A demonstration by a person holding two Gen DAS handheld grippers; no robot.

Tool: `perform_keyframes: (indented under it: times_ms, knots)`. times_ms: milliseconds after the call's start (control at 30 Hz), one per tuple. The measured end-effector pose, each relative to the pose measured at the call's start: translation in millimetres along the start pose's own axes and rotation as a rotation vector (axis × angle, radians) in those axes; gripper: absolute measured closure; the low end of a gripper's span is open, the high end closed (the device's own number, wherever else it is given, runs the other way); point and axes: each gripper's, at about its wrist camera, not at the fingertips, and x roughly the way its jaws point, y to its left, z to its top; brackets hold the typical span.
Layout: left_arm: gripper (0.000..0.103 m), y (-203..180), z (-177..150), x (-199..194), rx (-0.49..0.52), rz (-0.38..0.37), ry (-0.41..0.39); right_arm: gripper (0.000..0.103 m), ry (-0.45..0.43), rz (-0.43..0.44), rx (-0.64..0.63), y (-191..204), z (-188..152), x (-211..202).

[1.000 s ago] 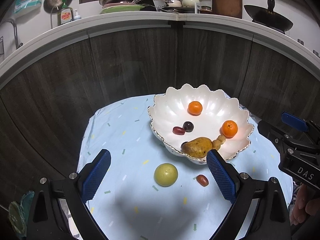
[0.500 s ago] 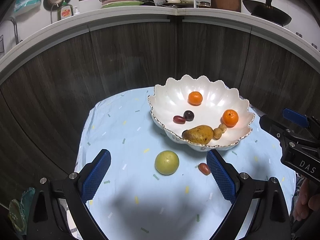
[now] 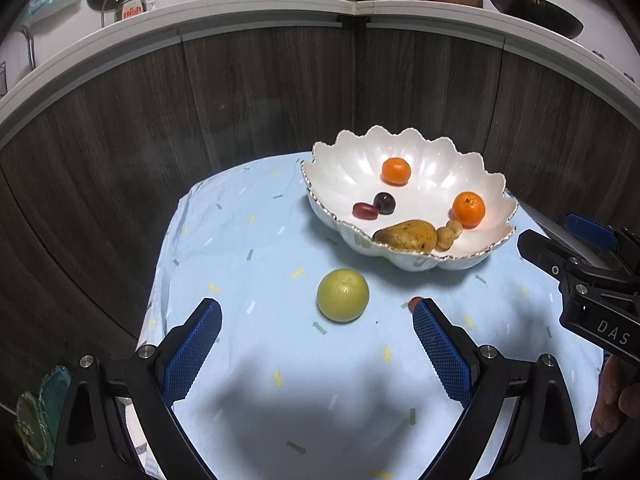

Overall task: Organize fruits
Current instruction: 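Withdraw both open tools from the bowl back over the table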

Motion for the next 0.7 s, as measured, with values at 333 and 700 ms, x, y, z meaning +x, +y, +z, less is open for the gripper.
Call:
perform_keyframes:
  times_ms: [333,700]
  knots:
    - [0.005,1,-12,9,0.008,-0.003,-0.002,0.023,0.013,0.003,-0.005,2,-11,5]
    - [0.005,-4,-21,16,0.027,-0.013,-0.004,0.023,0.053,0.022,0.006,-2,-22,17]
